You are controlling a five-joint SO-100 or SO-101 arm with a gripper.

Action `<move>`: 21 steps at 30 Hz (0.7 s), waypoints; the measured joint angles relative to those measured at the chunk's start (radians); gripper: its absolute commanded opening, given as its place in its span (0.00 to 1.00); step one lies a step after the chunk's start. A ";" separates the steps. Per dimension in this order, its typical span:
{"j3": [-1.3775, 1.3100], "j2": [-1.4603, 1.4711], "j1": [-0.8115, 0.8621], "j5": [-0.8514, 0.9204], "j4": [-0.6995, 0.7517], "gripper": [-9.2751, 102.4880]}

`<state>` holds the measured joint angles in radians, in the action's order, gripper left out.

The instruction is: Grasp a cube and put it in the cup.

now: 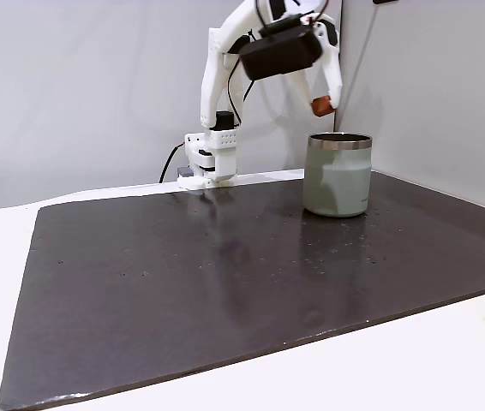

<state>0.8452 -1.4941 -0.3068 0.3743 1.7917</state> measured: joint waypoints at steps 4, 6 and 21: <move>0.017 0.005 -0.086 0.000 0.000 0.13; 0.038 0.005 -0.112 0.000 0.000 0.13; 0.193 -0.041 -0.255 0.035 0.000 0.13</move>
<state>1.0385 -1.5355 -0.5614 0.4096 1.7917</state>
